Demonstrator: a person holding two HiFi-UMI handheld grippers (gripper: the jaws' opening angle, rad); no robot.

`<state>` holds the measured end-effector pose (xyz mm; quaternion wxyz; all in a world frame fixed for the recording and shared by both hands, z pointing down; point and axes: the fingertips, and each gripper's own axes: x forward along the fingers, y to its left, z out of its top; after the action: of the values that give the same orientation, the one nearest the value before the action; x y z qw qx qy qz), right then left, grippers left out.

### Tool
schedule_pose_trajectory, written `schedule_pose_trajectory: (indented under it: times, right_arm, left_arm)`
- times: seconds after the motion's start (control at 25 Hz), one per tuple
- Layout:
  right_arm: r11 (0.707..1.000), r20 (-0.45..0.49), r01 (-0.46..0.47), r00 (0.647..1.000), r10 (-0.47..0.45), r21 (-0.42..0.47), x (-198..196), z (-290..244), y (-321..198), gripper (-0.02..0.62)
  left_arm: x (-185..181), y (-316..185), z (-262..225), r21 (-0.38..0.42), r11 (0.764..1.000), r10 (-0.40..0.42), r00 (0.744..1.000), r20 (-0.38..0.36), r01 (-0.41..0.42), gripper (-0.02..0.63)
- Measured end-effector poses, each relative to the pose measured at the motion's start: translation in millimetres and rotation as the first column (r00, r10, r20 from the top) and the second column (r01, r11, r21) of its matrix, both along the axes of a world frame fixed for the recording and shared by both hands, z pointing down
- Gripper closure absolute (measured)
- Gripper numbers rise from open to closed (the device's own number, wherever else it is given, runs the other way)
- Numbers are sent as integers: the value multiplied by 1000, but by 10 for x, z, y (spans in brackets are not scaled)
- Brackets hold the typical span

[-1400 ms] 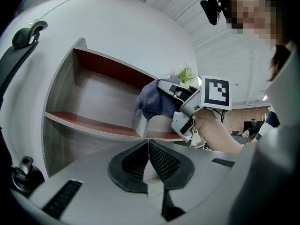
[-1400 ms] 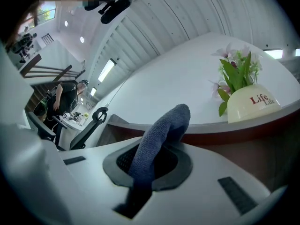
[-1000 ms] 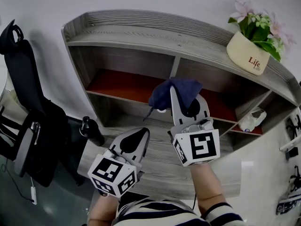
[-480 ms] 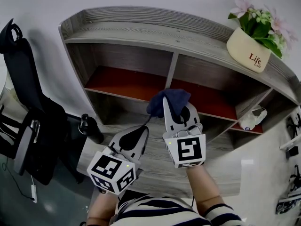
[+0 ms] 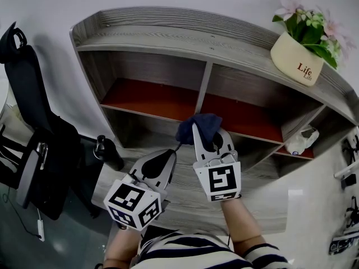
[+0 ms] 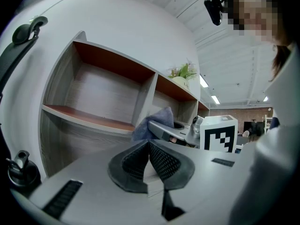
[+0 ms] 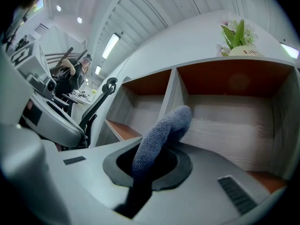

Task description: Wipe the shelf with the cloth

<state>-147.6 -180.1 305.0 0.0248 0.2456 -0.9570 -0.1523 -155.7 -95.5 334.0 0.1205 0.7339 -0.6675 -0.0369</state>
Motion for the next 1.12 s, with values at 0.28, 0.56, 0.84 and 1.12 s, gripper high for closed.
schedule_pose_trajectory:
  times: [0.28,0.56,0.84,1.12]
  right_arm:
    - [997,49,39,998,-42,70,45,-290,79,551]
    - [992,159,81,983,-96,93,242,-841,235,551]
    - [982,238,69,965,-111,177,320,-1285,282,551]
    - [974,301,50,946,-118,222,280,-1565,248,551]
  left_arm:
    - [11,-18,-64,13,1000,6,1000,8,-6,589]
    - [22,-71,-234,64,998,6,1000,16,-7,589]
    - [43,-105,-460,124,992,4,1000,27,-7,589]
    - [11,-62,-544,148,989,-16,999,30,11,591]
